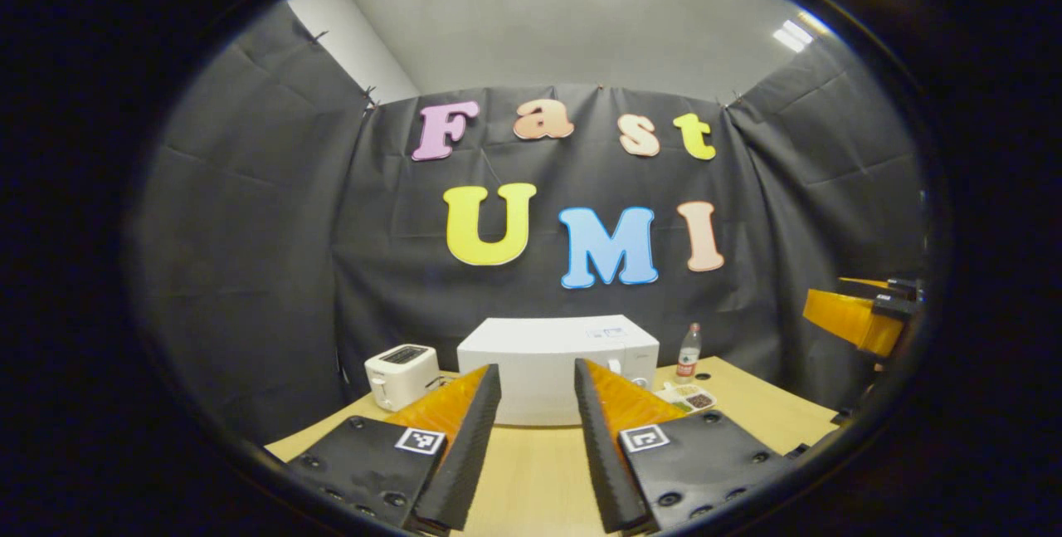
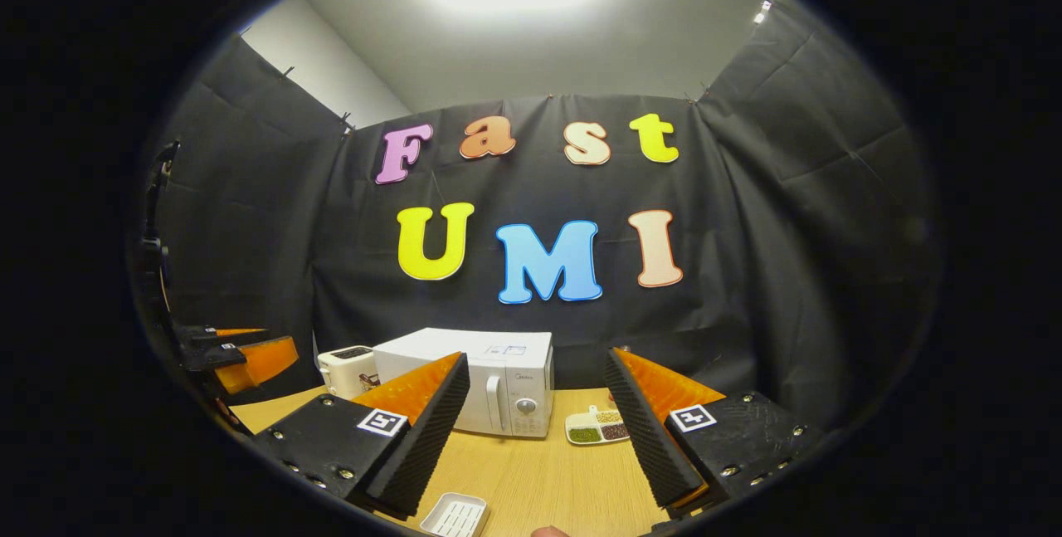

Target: Open the microwave oven with the left hand, put the food in, and close the microwave oven.

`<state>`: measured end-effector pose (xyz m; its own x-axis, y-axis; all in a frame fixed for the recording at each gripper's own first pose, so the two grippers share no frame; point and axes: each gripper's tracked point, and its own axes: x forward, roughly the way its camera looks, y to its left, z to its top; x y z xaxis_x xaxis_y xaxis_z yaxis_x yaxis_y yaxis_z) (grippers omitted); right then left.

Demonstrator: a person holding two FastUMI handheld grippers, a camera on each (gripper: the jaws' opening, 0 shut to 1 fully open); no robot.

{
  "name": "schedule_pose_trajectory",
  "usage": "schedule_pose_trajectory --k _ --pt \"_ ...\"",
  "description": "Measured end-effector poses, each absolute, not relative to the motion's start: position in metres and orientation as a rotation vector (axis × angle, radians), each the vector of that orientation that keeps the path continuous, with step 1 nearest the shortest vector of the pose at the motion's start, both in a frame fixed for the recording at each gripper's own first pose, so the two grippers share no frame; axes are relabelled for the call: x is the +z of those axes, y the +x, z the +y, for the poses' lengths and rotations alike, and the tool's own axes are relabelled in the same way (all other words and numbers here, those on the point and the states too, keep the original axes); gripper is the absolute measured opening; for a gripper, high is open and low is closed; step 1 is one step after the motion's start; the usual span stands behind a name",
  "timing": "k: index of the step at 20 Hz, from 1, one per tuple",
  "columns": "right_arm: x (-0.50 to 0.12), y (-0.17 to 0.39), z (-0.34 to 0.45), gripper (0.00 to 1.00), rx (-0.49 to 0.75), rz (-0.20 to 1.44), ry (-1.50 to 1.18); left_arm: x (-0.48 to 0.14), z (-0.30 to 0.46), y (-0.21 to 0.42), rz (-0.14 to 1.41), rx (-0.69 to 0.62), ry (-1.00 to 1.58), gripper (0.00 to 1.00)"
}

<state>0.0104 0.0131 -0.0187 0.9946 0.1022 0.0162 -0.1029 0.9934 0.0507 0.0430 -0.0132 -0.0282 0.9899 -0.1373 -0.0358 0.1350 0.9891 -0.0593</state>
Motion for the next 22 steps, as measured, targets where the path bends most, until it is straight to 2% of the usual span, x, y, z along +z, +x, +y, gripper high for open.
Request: schedule_pose_trajectory --k 2,3,5,10,14,16,17,22 --pt "-0.017 0.007 0.021 0.99 0.103 -0.016 0.048 -0.026 -0.007 0.04 0.03 -0.131 -0.048 0.94" --pt "-0.017 0.006 0.024 0.99 0.102 -0.016 0.047 -0.024 -0.006 0.04 0.022 -0.13 -0.045 1.0" --pt "-0.016 0.003 0.031 0.99 0.102 -0.015 0.047 -0.019 -0.001 0.038 0.005 -0.129 -0.039 0.94" --pt "-0.014 -0.001 0.037 0.99 0.091 -0.017 0.046 -0.016 0.005 0.034 -0.008 -0.127 -0.044 0.99" --pt "-0.012 -0.002 0.037 0.99 0.08 -0.024 0.041 -0.014 0.009 0.033 -0.016 -0.129 -0.046 0.96" --pt "-0.011 -0.003 0.038 0.99 0.076 -0.025 0.038 -0.013 0.011 0.031 -0.021 -0.129 -0.045 0.99" --pt "-0.011 -0.004 0.039 0.99 0.073 -0.025 0.036 -0.012 0.012 0.03 -0.023 -0.129 -0.043 0.96" --pt "-0.011 -0.004 0.041 0.99 0.069 -0.025 0.035 -0.013 0.015 0.027 -0.027 -0.126 -0.042 0.98"
